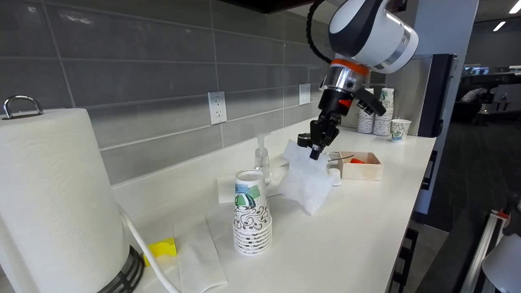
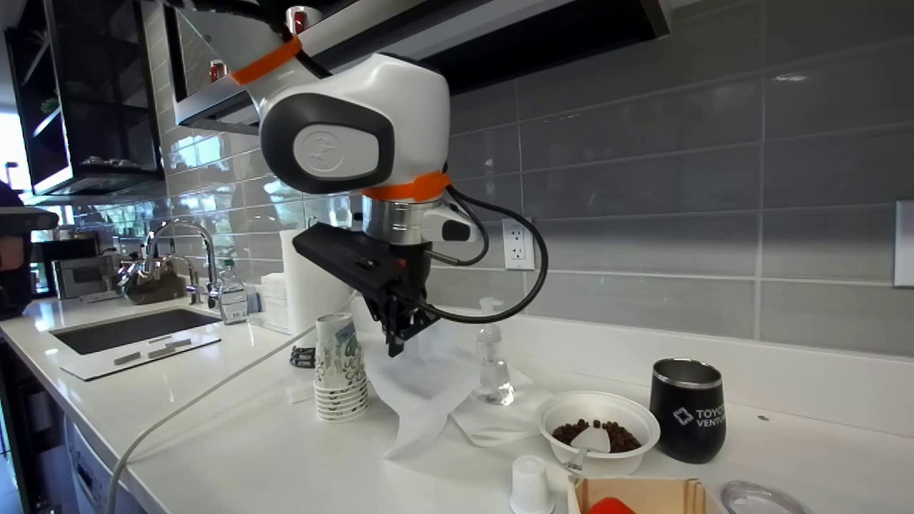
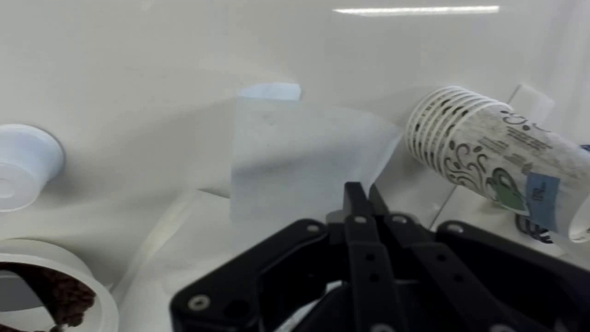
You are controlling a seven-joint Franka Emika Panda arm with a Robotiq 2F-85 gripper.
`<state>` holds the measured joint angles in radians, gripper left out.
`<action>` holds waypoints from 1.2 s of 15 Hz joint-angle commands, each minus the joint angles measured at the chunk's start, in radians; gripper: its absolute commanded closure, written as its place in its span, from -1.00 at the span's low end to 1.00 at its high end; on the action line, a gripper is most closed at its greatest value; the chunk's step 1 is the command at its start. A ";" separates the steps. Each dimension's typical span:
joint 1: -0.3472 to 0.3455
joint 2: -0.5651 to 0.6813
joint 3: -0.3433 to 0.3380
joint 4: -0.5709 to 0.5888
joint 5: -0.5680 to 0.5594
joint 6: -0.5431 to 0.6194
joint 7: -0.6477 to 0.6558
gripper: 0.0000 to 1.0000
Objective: Unfold the napkin
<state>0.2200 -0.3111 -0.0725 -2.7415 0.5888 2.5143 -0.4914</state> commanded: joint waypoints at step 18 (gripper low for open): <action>-0.010 0.083 0.038 -0.016 0.514 -0.071 -0.227 1.00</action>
<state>0.2561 -0.2727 -0.0489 -2.7587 1.0589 2.4667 -0.6645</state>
